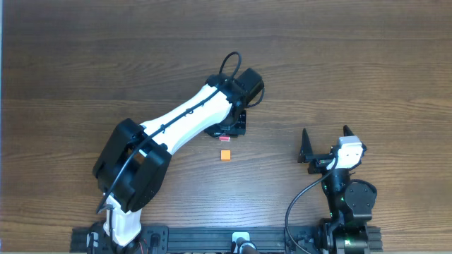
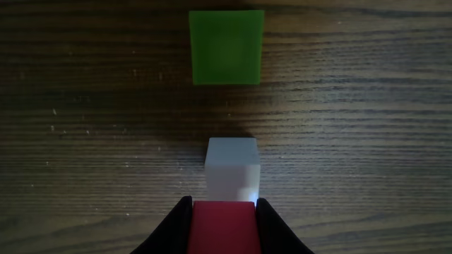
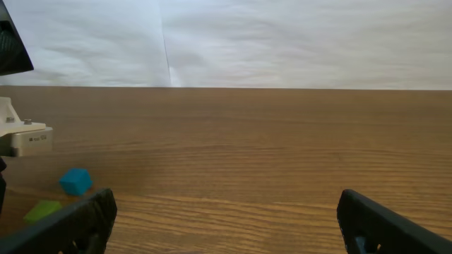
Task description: Stack Cubes
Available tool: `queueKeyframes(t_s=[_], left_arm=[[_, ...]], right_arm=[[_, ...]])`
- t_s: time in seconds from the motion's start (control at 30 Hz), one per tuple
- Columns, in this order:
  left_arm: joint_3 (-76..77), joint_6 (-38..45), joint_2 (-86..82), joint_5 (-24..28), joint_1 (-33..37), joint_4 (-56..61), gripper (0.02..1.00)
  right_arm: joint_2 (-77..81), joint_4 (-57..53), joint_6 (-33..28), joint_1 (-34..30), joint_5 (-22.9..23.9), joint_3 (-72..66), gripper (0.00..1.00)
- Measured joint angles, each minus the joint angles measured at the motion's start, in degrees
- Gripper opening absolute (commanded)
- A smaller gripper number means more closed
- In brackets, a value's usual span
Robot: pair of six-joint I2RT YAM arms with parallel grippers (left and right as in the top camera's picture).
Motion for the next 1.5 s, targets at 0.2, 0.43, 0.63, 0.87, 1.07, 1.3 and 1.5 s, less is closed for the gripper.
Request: queueKeyframes(t_s=[0.2,0.43,0.63,0.87,1.07,1.3,1.5], left_arm=[[-0.2,-0.7,0.0,0.0,0.1,0.7,0.042],[-0.2,-1.6,0.0,0.0,0.1,2.2,0.042],[-0.4,-2.6,0.1,0.0,0.1,2.4,0.042],[-0.6,-2.8,0.2,0.0,0.1,2.5,0.042],[-0.6,-2.8,0.2,0.0,0.1,2.8,0.04],[-1.8,-2.8,0.2,0.0,0.3,3.8,0.04],[-2.2,-2.8,0.3,0.0,0.8,3.8,0.042]], right_arm=[[0.0,0.0,0.0,0.0,0.0,0.0,0.993],[0.0,0.0,0.0,0.0,0.0,0.0,0.991],[0.0,0.0,0.0,0.0,0.0,0.0,0.993],[0.0,0.0,0.0,0.0,0.0,0.0,0.993],[0.0,0.0,0.0,0.0,0.0,0.0,0.993],[0.0,0.0,0.0,0.0,0.0,0.0,0.991],[0.0,0.0,0.0,0.0,0.0,0.0,0.993]])
